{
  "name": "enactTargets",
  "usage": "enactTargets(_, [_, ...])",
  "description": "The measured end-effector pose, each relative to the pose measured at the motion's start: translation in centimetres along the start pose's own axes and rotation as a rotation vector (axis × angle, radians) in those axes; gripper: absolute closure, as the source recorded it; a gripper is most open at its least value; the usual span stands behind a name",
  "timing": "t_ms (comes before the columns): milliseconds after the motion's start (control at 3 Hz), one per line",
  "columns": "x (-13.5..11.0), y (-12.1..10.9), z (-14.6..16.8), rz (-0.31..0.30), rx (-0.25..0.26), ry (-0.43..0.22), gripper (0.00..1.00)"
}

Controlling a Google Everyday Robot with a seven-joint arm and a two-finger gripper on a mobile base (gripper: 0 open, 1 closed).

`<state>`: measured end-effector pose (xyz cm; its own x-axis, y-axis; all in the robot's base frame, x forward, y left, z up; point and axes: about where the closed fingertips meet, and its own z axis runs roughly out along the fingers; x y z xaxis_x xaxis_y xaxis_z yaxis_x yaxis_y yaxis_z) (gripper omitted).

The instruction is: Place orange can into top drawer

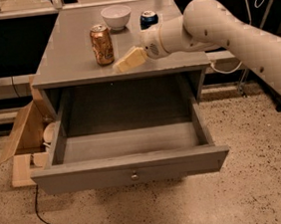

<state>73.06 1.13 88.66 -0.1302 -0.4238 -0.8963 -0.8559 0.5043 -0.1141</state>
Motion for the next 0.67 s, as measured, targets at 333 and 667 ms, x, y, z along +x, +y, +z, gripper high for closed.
enactTargets(333, [-1.2,-1.4,2.2,0.031,0.02,-0.046,0.0])
enactTargets(667, [-2.3,-2.0,4.1,0.052,0.021,-0.077,0.0])
